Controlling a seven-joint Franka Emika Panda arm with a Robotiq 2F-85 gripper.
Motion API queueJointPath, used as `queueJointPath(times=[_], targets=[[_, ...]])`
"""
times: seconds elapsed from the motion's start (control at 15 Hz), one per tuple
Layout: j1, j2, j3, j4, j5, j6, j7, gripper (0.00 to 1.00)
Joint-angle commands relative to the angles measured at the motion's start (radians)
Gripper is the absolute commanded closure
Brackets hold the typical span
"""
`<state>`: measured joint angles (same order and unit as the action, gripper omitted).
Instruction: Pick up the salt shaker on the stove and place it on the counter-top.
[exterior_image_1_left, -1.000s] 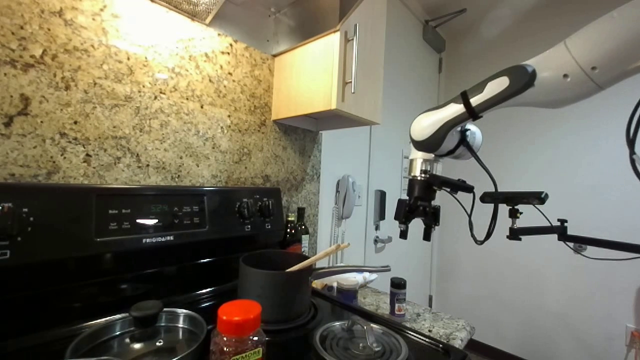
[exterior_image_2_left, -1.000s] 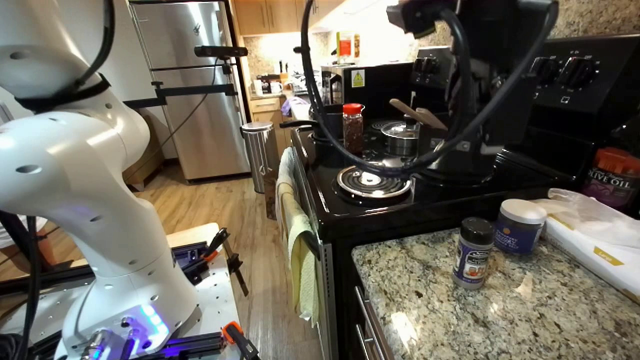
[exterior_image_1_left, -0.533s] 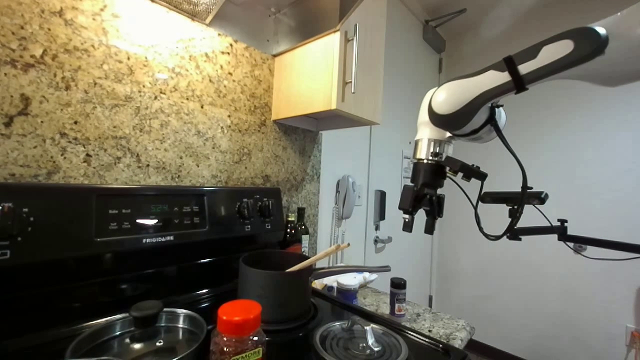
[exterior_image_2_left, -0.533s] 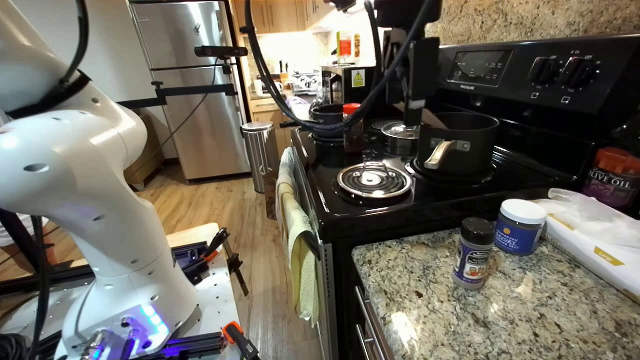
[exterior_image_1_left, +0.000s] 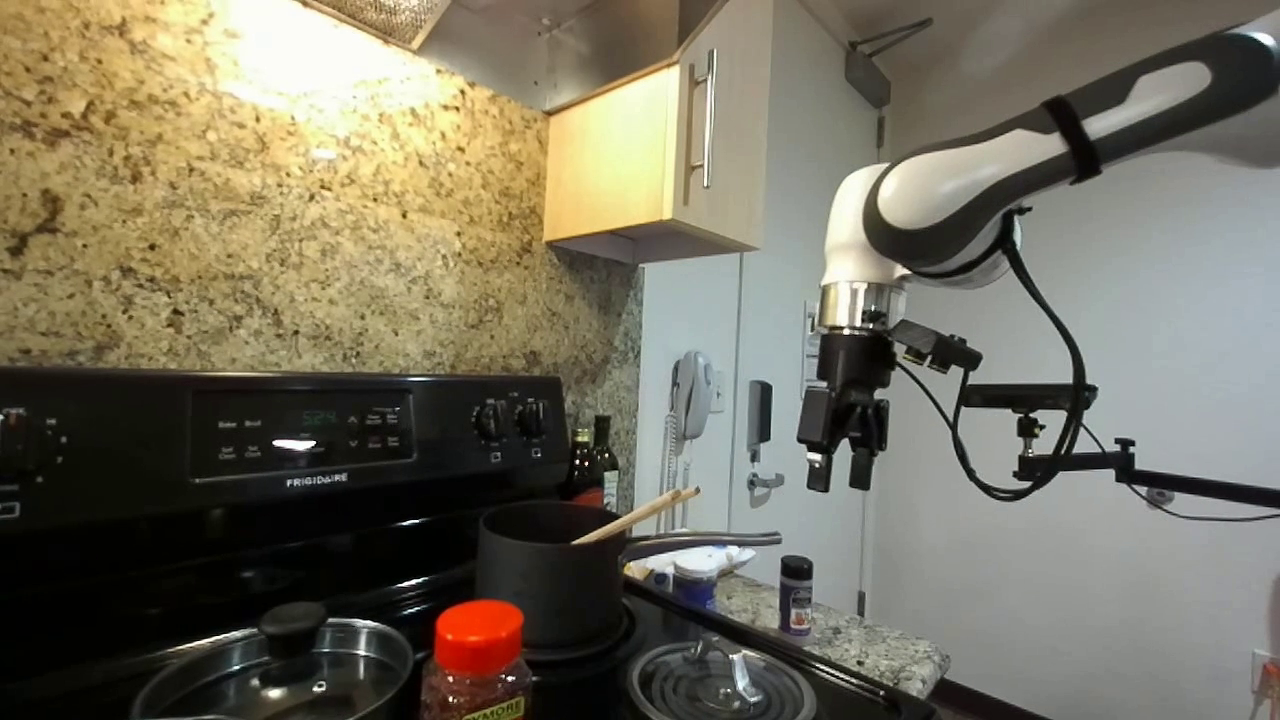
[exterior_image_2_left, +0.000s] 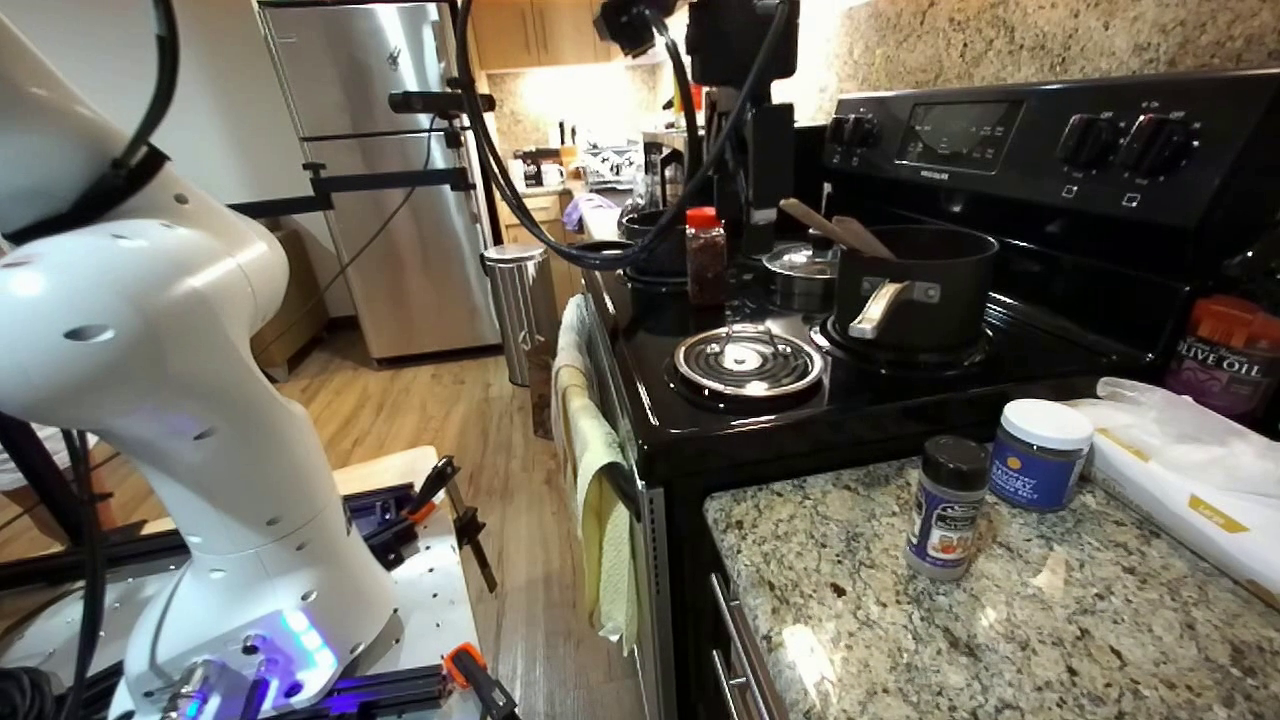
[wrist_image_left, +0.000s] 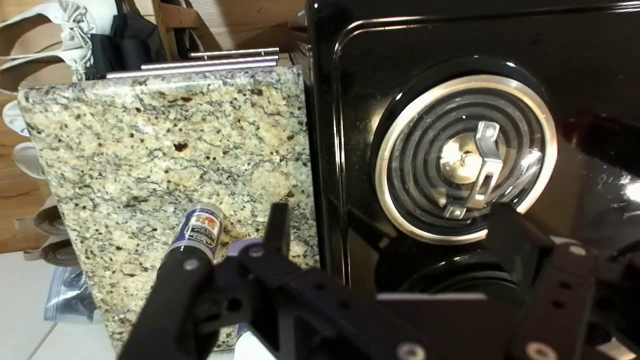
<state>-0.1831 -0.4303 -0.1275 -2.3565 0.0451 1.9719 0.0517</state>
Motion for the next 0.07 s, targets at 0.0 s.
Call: queueJointPath(times=[0.0], targets=[[0.006,0.000,-0.009,0.002,-0.003,-0.002,0.002,0.00]])
